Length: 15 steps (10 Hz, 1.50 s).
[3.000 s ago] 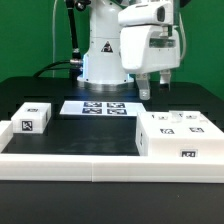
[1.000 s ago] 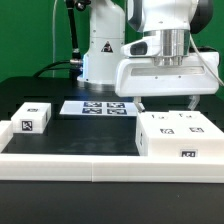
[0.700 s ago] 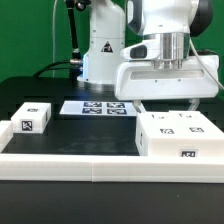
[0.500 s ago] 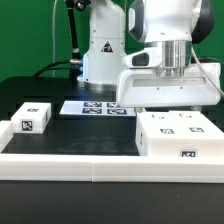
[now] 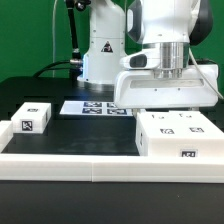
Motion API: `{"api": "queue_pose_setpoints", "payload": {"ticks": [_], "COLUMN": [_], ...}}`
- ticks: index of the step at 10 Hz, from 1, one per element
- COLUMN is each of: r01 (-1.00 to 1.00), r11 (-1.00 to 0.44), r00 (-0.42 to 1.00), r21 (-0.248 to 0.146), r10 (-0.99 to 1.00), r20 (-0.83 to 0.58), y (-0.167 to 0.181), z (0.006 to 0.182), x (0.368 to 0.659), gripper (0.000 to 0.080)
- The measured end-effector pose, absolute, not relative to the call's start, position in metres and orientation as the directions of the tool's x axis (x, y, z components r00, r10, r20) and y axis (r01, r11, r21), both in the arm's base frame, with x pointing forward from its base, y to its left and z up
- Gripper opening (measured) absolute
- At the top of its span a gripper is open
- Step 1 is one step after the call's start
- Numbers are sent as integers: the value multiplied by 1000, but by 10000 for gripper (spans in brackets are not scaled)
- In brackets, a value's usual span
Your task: Assemble cabinet
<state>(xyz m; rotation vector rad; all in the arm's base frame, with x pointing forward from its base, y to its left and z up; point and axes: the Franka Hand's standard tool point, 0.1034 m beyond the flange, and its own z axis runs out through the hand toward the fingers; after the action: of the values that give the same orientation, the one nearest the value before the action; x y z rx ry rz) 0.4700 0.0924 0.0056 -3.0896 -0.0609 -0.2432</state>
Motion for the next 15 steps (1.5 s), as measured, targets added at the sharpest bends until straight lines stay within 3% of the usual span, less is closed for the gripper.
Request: {"api": "queue_pose_setpoints", "payload": {"ticks": [14, 15], "r01": [65, 73], "r11": [-997, -997], "r00": [980, 979], "r21": [-30, -28], "r10": [58, 66], "r20": [191, 192], "y": [88, 87], "z": [7, 7], "x": [484, 485], "gripper": [797, 673]}}
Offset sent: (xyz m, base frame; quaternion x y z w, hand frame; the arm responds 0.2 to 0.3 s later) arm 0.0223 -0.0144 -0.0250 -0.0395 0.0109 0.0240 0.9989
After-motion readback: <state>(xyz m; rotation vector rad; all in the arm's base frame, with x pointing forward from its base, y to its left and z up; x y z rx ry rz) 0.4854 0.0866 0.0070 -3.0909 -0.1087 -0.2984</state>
